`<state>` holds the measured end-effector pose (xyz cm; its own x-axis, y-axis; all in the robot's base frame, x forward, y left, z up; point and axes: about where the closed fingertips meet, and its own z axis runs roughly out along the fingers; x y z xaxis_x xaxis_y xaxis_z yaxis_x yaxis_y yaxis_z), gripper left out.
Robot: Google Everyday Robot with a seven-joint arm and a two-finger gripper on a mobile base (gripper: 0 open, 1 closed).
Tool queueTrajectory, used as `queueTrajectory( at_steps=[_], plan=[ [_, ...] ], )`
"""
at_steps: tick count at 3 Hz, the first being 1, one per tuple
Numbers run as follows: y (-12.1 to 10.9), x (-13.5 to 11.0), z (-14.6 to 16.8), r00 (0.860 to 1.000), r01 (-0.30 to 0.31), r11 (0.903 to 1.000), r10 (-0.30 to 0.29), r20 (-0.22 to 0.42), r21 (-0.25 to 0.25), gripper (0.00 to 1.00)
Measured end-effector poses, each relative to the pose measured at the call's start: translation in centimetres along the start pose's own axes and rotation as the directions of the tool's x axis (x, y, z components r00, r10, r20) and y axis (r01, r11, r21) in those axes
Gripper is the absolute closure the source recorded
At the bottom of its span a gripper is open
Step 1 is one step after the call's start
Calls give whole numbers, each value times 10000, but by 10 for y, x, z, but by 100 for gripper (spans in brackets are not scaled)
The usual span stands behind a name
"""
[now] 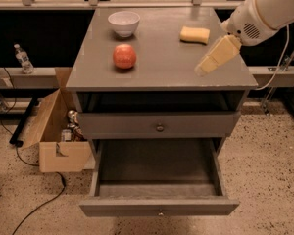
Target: Place apple into middle drawer
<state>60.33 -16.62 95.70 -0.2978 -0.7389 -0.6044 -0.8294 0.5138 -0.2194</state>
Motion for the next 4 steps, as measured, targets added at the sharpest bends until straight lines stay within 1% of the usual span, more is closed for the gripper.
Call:
queueTrajectory(
  at_steps=[1, 2, 3, 4],
  plan=[
    [-1, -49, 42, 9929, -94, 9987, 152, 1177, -501, 0],
    [3, -93, 79, 9825, -218, 9962, 369, 1826, -842, 0],
    [9, -128, 115, 9775, -378, 9941, 580, 2028, -1021, 0],
    [19, -157, 157, 9820, -324, 9941, 510, 1818, -1037, 0]
  ],
)
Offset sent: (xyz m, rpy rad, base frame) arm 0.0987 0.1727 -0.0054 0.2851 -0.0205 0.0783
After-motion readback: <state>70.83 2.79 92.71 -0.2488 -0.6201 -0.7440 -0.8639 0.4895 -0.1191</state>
